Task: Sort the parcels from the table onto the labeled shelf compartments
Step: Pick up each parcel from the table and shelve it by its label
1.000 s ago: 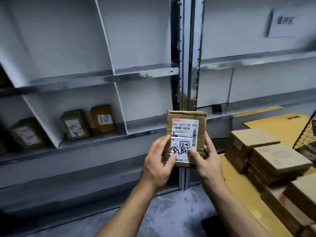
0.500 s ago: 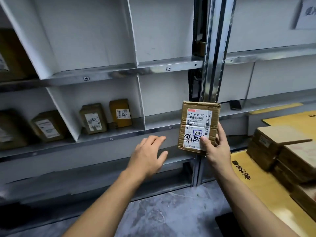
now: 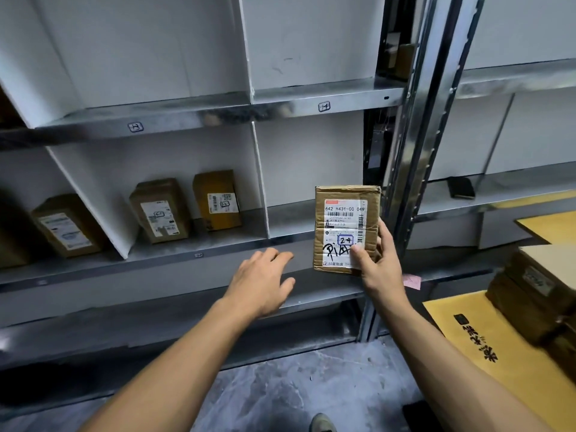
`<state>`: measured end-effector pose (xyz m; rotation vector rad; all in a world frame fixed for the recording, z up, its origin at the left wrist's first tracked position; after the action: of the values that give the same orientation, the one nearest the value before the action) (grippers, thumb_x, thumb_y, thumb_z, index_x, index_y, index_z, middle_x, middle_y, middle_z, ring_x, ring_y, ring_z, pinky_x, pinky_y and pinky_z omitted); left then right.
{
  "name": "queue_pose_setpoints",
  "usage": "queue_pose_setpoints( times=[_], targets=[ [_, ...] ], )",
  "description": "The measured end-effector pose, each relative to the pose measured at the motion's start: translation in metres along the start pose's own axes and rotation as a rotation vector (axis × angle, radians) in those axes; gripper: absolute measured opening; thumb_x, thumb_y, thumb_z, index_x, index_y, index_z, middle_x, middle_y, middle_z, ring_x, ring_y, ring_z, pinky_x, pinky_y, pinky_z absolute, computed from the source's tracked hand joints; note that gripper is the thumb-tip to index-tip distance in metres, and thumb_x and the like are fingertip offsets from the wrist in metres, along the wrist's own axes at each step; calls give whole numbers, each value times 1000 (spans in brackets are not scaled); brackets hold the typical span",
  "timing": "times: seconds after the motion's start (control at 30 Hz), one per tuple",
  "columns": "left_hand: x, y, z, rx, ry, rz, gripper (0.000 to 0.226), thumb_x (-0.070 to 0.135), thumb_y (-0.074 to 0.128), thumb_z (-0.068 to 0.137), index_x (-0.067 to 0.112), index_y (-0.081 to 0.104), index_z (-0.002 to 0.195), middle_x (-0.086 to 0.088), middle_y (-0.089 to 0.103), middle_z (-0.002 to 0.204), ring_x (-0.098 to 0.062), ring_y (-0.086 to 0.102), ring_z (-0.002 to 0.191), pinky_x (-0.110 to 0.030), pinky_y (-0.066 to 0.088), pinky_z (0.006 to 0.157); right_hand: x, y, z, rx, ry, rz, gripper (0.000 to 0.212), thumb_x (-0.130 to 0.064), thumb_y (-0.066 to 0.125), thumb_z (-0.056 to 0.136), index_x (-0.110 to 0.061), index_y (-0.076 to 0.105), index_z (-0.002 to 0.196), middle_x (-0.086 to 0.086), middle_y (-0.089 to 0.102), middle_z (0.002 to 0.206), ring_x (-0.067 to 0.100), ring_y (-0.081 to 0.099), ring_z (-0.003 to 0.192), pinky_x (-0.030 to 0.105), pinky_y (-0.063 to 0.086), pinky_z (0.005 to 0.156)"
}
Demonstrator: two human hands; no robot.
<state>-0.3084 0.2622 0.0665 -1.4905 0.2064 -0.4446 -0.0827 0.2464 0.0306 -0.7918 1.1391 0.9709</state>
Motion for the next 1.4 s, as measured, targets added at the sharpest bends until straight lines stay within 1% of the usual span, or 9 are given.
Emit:
queue_pose_setpoints(
  times=[0.1, 0.23, 0.4, 0.5, 0.67, 0.83, 0.93, 1.23, 1.4],
  targets=[
    [-13, 10, 45, -18, -35, -5, 55, 44, 45, 98, 28, 32, 149, 3, 40, 147, -21, 38, 132, -39, 35, 110, 20, 18, 48, -24, 7, 2, 63, -14, 64, 97, -35, 37, 150, -9, 63, 126, 5, 63, 114, 38, 53, 102],
    [-29, 21, 105, -51, -79, -6, 54, 43, 45, 98, 27, 32, 148, 2, 42, 145, -22, 40, 129, -40, 36, 109, 48, 46, 117, -95, 44, 7, 61, -12, 63, 96, -38, 39, 146, -6, 63, 128, 9, 63, 116, 45, 53, 102],
    [-45, 33, 165, -28, -132, -18, 53, 40, 46, 98, 27, 33, 148, 4, 42, 145, -20, 41, 128, -38, 37, 108, 81, 78, 193, -186, 50, -34, 62, -11, 64, 96, -28, 37, 150, -7, 60, 130, 1, 60, 116, 32, 51, 102],
    [-55, 41, 190, -33, -166, -30, 54, 40, 46, 98, 28, 31, 149, 6, 40, 145, -18, 39, 130, -38, 36, 110, 102, 98, 231, -228, 55, -60, 58, -17, 64, 96, -37, 38, 144, -9, 58, 133, 7, 58, 120, 37, 51, 104],
    [-78, 51, 215, -23, -183, -34, 53, 41, 45, 98, 28, 33, 148, 8, 41, 143, -16, 38, 127, -33, 32, 108, 135, 135, 279, -246, 142, -37, 59, -21, 65, 96, -26, 39, 148, -7, 58, 133, 15, 57, 124, 40, 48, 107],
    [-88, 59, 221, -14, -193, -77, 52, 40, 45, 98, 29, 35, 147, 11, 41, 142, -13, 36, 127, -29, 28, 108, 159, 157, 300, -273, 164, -42, 63, -34, 67, 86, -44, 38, 142, 0, 56, 140, 20, 56, 128, 50, 50, 105],
    [-93, 60, 221, -9, -188, -92, 50, 40, 45, 98, 29, 36, 146, 10, 41, 142, -12, 36, 128, -30, 26, 110, 172, 160, 300, -283, 155, -97, 72, -37, 67, 83, -42, 34, 147, 0, 54, 144, 20, 53, 131, 50, 46, 108],
    [-103, 69, 217, 4, -177, -139, 47, 40, 48, 96, 28, 44, 142, 9, 45, 139, -14, 40, 127, -34, 29, 110, 188, 157, 296, -263, 220, -142, 91, -13, 78, 83, -37, 26, 155, -3, 59, 141, 17, 59, 125, 44, 48, 107],
    [-105, 72, 214, -8, -201, -154, 47, 40, 49, 97, 30, 43, 143, 10, 43, 141, -13, 38, 128, -34, 28, 111, 197, 157, 294, -312, 205, -217, 79, -22, 77, 80, -35, 38, 147, -3, 64, 134, 18, 61, 121, 47, 51, 102]
  ],
)
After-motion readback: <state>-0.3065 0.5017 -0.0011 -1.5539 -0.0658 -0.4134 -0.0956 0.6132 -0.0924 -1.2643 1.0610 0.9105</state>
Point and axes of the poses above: each hand's wrist, its own z-axis towards the middle knuckle, its own y-axis out of the palm, x = y × z, the point moved 1 cm from there along z, towards the middle knuckle
